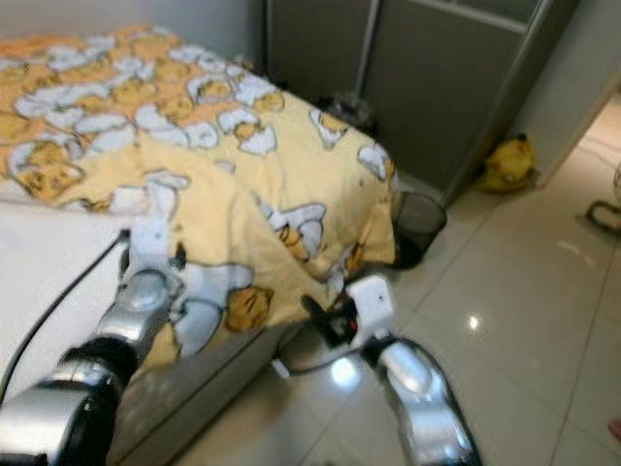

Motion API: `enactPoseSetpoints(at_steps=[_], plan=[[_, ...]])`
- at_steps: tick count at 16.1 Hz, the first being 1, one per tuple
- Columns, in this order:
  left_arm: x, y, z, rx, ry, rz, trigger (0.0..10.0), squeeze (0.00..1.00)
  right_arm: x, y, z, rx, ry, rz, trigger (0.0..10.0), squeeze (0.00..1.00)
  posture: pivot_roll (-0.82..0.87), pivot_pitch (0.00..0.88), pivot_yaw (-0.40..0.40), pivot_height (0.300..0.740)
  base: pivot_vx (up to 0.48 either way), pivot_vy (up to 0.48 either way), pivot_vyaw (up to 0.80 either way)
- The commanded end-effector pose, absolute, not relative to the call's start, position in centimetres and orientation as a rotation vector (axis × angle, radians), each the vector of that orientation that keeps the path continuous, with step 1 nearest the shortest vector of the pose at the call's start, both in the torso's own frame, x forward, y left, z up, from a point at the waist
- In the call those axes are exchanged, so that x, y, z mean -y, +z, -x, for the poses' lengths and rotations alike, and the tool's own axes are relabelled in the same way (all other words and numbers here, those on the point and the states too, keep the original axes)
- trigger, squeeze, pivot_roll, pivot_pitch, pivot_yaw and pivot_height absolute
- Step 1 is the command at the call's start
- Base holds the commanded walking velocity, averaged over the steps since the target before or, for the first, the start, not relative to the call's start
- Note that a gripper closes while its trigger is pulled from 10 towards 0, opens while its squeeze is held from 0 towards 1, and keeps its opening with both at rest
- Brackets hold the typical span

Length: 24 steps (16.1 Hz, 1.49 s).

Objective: Clean up the room

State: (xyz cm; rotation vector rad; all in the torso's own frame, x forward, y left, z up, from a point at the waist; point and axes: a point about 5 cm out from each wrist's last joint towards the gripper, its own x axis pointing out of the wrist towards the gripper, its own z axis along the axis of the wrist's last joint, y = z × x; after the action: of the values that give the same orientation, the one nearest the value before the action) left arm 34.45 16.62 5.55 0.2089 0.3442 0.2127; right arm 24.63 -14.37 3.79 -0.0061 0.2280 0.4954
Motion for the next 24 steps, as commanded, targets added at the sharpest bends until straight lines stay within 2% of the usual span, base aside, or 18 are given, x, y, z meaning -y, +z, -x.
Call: enactPoseSetpoints(at_steps=[1,4,6,9,15,17,19,20,21,23,24], plan=[[-17.9,5.3,-34.3,-0.375,0.240,-0.239,10.0,0.00,13.9,4.3,-24.8,-0.206,0.513,-0.005,10.0,0.00,-0.04,0.000,-0.038,0.740,0.000,0.000,0.64],[-18.2,5.3,-34.5,-0.404,0.188,-0.262,10.0,0.00,14.0,4.1,-24.2,-0.225,0.518,-0.008,10.0,0.00,-0.04,0.000,-0.048,0.740,0.000,0.000,0.59],[-19.2,5.7,-34.8,-0.431,0.215,-0.243,10.0,0.00,14.2,3.5,-22.7,-0.274,0.543,0.001,10.0,0.00,-0.07,0.000,-0.066,0.740,0.000,0.000,0.29],[-17.5,6.4,-35.3,-0.338,0.127,-0.146,10.0,0.00,14.5,3.3,-21.8,-0.297,0.544,0.002,10.0,0.00,-0.08,0.000,-0.066,0.740,0.000,0.000,0.00],[-15.8,3.7,-33.6,-0.444,0.028,-0.179,10.0,0.00,14.1,3.0,-20.7,-0.338,0.580,0.008,10.0,0.00,-0.08,0.018,-0.080,0.740,0.000,0.000,0.00],[-17.8,4.5,-33.8,-0.372,0.180,-0.251,10.0,0.00,14.2,3.2,-20.7,-0.332,0.578,0.012,10.0,0.00,-0.09,0.002,-0.077,0.740,0.000,0.000,0.00],[-21.3,7.0,-34.5,-0.238,0.338,-0.274,10.0,0.00,14.9,4.9,-22.1,-0.216,0.526,0.054,10.0,0.00,-0.06,0.000,-0.068,0.740,0.000,0.000,0.30],[-22.2,7.4,-34.2,-0.200,0.324,-0.309,10.0,0.00,15.2,5.8,-22.9,-0.166,0.488,0.047,10.0,0.00,-0.04,0.000,-0.063,0.740,0.000,0.000,0.53],[-22.2,7.4,-33.8,-0.162,0.269,-0.269,10.0,0.00,15.5,6.4,-23.8,-0.124,0.441,0.028,10.0,0.00,-0.01,0.000,-0.058,0.740,0.000,0.000,0.00],[-21.0,8.2,-32.4,-0.054,0.165,-0.116,10.0,0.00,17.4,7.7,-26.8,-0.056,0.253,-0.121,10.0,0.00,0.06,0.000,-0.062,0.740,0.000,0.000,0.00],[-20.6,9.4,-31.9,0.012,0.158,-0.121,10.0,0.00,18.0,8.6,-28.2,-0.018,0.211,-0.163,10.0,0.00,0.09,0.000,-0.063,0.740,0.000,0.424,0.40]])
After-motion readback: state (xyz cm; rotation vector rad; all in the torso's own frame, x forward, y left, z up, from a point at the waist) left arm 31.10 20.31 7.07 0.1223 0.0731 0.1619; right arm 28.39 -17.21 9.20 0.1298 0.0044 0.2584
